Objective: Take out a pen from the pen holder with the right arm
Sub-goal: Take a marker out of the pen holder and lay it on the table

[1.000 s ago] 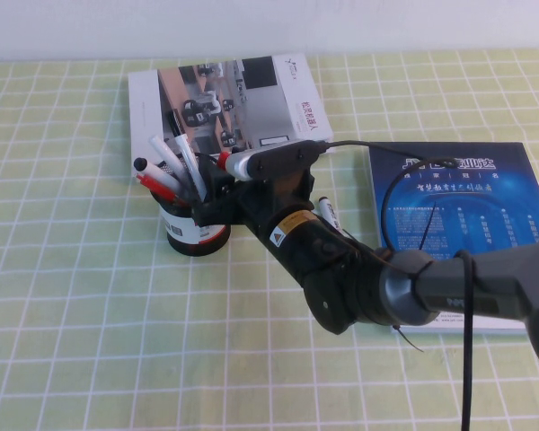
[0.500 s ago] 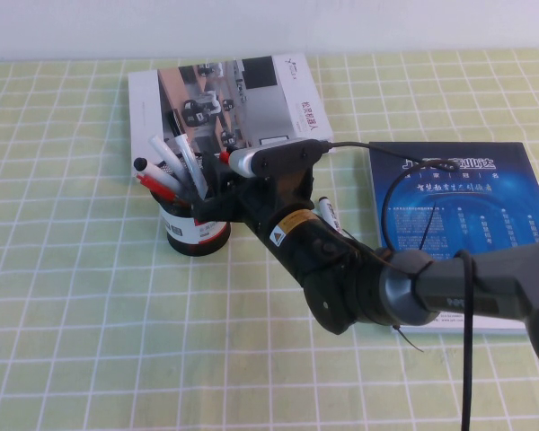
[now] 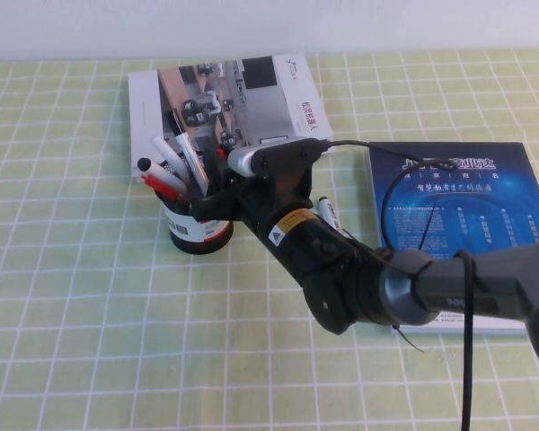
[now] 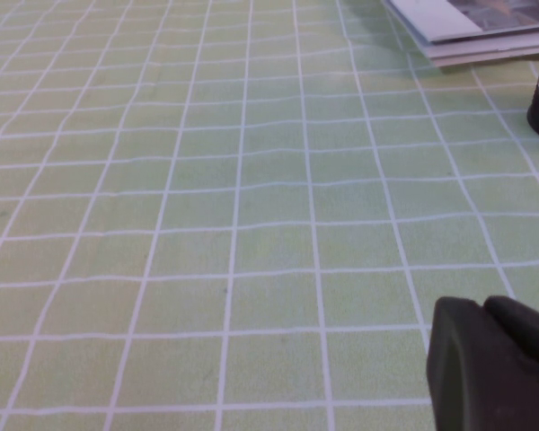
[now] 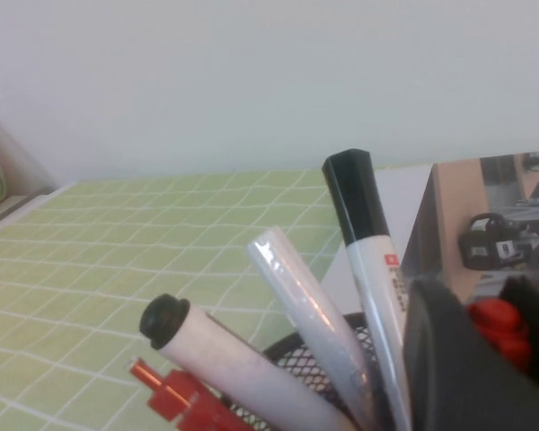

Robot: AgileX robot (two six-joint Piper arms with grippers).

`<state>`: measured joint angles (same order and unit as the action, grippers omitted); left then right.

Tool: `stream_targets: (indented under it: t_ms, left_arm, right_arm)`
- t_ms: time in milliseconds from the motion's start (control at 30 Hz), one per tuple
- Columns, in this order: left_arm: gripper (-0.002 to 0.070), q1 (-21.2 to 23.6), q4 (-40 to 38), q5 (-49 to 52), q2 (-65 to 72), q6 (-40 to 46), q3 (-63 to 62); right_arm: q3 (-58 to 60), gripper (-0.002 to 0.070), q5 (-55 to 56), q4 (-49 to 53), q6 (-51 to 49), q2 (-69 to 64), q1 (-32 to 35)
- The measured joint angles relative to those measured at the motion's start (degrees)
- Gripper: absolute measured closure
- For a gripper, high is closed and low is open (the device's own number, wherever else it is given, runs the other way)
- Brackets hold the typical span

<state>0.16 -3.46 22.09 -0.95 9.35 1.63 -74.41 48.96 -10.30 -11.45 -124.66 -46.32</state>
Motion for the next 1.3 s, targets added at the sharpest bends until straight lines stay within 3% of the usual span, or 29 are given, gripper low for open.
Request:
stream_targets:
  t_ms: [533,900,1300]
  left_arm:
    - [0.0680,0.00,0.00,0.00,0.00,0.00,0.00]
    - [0.0680,0.00,0.00,0.00,0.00,0.00,0.00]
    - [0.0680,0.00,0.00,0.00,0.00,0.00,0.00]
  right_arm:
    - [0.00,0.0608,-9.94,1.78,2.23,9.50,0.10]
    - [0.00,0.0608,-24.97,2.71,8.88,22.72,0.10]
    - [0.00,0.0608,-53.17,2.49,11.45,30.46,4.85]
